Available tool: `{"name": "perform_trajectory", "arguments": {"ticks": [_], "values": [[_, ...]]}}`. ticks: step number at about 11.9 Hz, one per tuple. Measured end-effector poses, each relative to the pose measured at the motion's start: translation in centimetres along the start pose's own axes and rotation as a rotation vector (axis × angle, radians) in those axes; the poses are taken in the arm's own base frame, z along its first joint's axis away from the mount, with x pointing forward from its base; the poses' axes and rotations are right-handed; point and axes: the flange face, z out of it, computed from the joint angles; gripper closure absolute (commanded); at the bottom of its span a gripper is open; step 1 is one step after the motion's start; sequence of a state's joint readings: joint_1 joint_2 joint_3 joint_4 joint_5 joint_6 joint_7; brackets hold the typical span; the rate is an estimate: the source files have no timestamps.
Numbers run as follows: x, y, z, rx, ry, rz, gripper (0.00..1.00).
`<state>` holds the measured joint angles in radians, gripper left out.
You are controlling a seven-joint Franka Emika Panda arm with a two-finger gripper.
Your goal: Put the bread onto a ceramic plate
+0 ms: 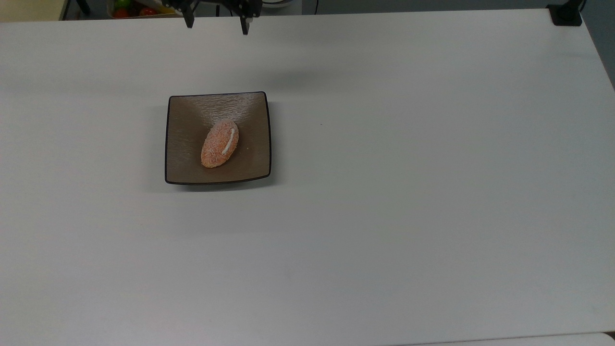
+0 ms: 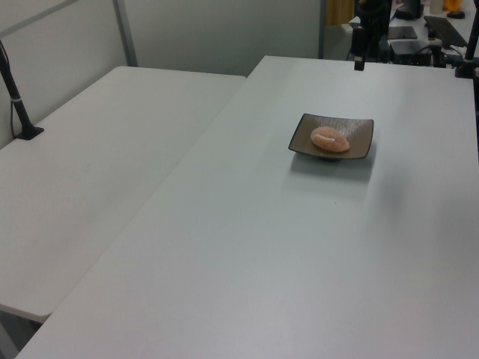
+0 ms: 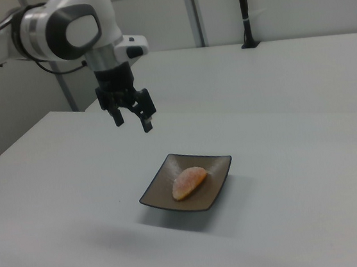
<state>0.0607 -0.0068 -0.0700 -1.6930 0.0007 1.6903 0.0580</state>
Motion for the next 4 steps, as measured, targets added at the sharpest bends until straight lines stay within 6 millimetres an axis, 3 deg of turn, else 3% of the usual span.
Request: {"name": "perform_trajectory", "arguments": {"ticks": [4], "values": [[-0.2, -2.2, -0.7, 0.003, 0.028, -0.040, 0.00]]}}
